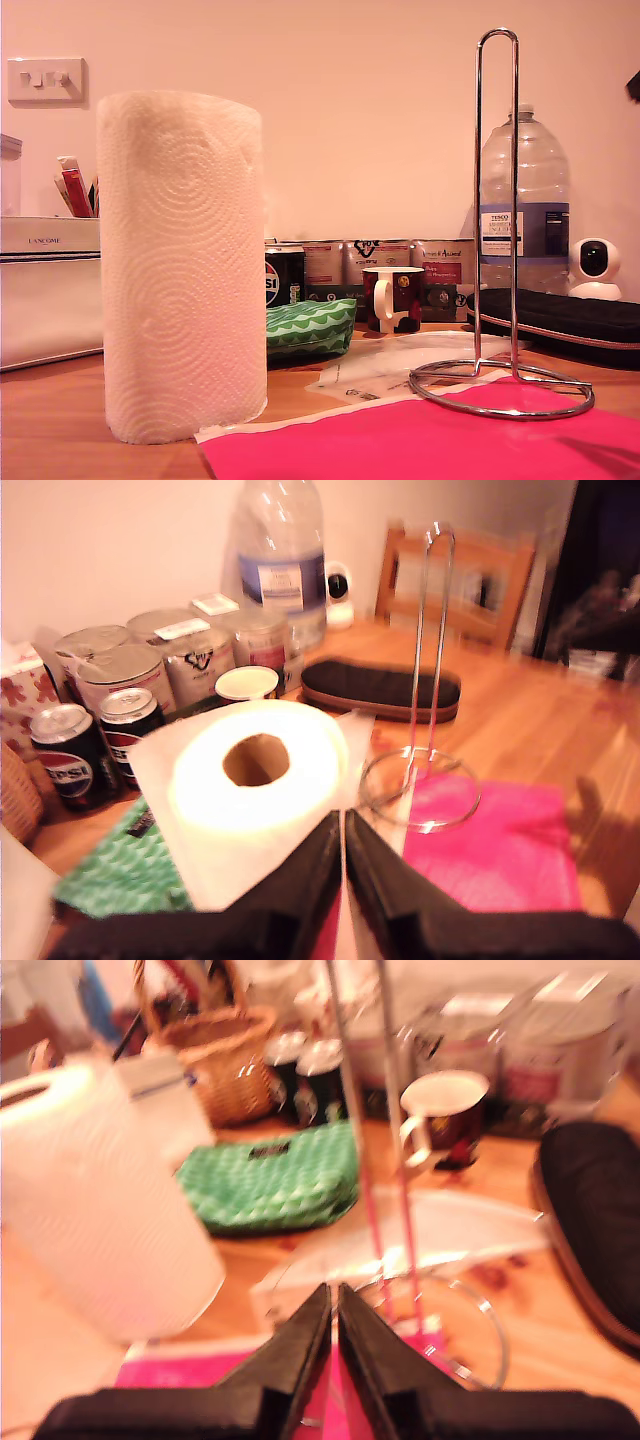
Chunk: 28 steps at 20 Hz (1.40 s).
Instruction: Insert the paper towel roll into the metallic stand.
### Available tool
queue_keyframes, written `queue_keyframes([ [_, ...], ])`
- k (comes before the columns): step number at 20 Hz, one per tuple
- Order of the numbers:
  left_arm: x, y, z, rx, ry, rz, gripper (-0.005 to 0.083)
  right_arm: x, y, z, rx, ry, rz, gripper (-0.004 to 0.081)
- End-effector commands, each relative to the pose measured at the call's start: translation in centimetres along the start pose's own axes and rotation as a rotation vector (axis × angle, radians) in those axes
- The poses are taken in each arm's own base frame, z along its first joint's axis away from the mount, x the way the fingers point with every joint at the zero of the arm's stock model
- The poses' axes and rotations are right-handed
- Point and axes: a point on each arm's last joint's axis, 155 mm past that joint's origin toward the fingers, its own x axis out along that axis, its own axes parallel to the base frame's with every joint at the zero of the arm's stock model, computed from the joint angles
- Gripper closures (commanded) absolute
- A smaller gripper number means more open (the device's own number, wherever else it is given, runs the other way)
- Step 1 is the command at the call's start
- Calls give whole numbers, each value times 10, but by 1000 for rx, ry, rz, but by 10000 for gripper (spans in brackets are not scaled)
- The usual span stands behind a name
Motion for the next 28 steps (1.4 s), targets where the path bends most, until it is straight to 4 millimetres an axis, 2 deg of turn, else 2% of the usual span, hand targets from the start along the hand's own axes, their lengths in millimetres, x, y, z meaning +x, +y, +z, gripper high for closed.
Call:
queue_keyframes([
  [1, 4, -1, 2, 89, 51, -17, 797, 6, 5, -9, 5, 40, 27, 782],
  [3, 11, -4, 1, 160, 140, -67, 775, 11, 8, -15, 7, 77, 45, 780],
  [5, 19, -6, -5, 188, 250, -109, 659, 15, 8, -19, 9, 101, 44, 762],
  [8, 31, -10, 1, 199, 354, -167, 460, 21, 7, -17, 10, 103, 38, 690],
  [10, 44, -11, -1, 245, 418, -192, 354, 24, 7, -14, 8, 97, 40, 676],
  [12, 58, -5, -9, 287, 492, -181, 284, 25, 7, -13, 5, 96, 40, 676],
  [15, 69, -4, -20, 298, 603, -183, 238, 26, 6, -16, 7, 107, 39, 676],
  [18, 82, 2, -13, 344, 605, -155, 235, 27, 6, -16, 7, 108, 40, 676],
  [28, 107, 6, -37, 392, 675, -190, 236, 27, 6, -14, 6, 100, 41, 676],
])
